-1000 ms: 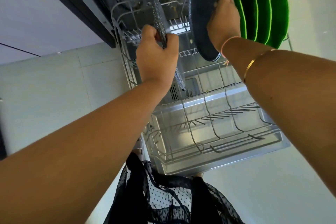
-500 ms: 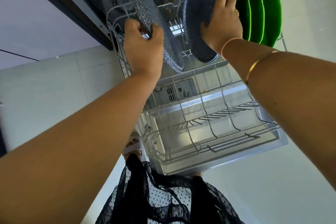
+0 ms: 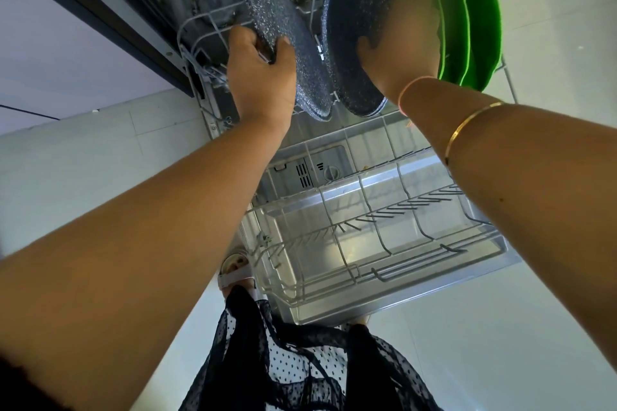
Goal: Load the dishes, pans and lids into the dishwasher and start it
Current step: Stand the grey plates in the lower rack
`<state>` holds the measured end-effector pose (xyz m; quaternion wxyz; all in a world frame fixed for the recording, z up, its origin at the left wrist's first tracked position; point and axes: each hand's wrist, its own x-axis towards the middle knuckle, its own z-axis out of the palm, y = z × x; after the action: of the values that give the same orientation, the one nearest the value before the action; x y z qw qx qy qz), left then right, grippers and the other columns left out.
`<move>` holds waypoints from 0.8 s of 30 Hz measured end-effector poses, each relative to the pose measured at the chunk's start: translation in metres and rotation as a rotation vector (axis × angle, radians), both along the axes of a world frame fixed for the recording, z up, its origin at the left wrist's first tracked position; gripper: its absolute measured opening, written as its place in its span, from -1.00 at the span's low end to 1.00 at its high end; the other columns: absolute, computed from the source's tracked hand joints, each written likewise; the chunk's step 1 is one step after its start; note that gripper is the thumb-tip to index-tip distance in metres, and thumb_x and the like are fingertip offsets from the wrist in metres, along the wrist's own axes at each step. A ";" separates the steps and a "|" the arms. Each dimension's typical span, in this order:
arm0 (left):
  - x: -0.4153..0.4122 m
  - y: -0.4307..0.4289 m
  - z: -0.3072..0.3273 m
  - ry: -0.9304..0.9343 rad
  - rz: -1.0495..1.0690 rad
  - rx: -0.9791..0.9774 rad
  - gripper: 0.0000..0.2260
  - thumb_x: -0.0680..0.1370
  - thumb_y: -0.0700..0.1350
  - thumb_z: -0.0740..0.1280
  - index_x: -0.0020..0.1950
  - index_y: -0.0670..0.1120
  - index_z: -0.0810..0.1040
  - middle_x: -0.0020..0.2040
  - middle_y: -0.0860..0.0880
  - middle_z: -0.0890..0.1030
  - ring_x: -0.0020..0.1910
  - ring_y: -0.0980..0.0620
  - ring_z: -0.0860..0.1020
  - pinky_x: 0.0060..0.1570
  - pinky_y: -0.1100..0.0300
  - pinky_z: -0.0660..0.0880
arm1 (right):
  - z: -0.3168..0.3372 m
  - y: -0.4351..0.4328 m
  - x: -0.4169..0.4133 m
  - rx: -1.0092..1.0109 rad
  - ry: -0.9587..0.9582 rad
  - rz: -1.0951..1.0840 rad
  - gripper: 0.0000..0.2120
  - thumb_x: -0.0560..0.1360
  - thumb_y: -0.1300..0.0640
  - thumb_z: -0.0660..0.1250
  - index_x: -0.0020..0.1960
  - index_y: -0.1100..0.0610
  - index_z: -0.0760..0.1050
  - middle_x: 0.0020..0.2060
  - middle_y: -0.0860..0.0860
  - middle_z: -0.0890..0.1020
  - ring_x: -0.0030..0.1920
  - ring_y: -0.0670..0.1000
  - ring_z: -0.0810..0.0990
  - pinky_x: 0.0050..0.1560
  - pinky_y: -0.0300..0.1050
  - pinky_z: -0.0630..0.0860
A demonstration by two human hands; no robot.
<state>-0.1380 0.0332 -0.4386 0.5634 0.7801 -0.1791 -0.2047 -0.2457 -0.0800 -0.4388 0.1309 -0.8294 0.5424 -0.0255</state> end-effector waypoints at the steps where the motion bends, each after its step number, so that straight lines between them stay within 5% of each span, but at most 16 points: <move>1: 0.000 -0.001 -0.001 0.008 -0.002 0.009 -0.67 0.50 -0.25 0.32 -0.29 0.01 0.20 -0.36 0.10 0.25 -0.47 0.24 0.27 -0.38 0.42 0.24 | 0.000 0.001 0.000 -0.027 -0.001 0.009 -0.30 0.50 -0.02 0.24 0.51 0.19 0.02 0.39 0.15 0.26 0.37 0.20 0.27 0.30 0.07 0.35; 16: -0.013 -0.018 -0.030 0.276 0.041 0.208 -0.66 0.54 -0.20 0.31 -0.28 -0.02 0.17 -0.31 0.07 0.27 -0.37 0.17 0.25 -0.38 0.40 0.27 | -0.004 -0.001 0.002 -0.135 -0.081 0.028 -0.47 0.49 0.12 0.11 0.45 0.17 0.19 0.33 0.11 0.36 0.34 0.15 0.32 0.30 0.02 0.33; 24: -0.006 -0.023 -0.034 0.577 0.057 0.277 -0.76 0.55 -0.15 0.32 0.05 -0.09 0.25 -0.17 0.10 0.39 -0.03 0.04 0.40 0.12 0.06 0.41 | -0.008 -0.002 0.004 -0.144 -0.025 0.062 -0.45 0.50 0.09 0.10 0.47 0.16 0.15 0.38 0.12 0.30 0.40 0.16 0.25 0.38 0.06 0.25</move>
<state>-0.1439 0.0100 -0.4726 0.4847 0.7640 0.0394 -0.4241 -0.2421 -0.0821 -0.4464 0.0784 -0.8527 0.5116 -0.0705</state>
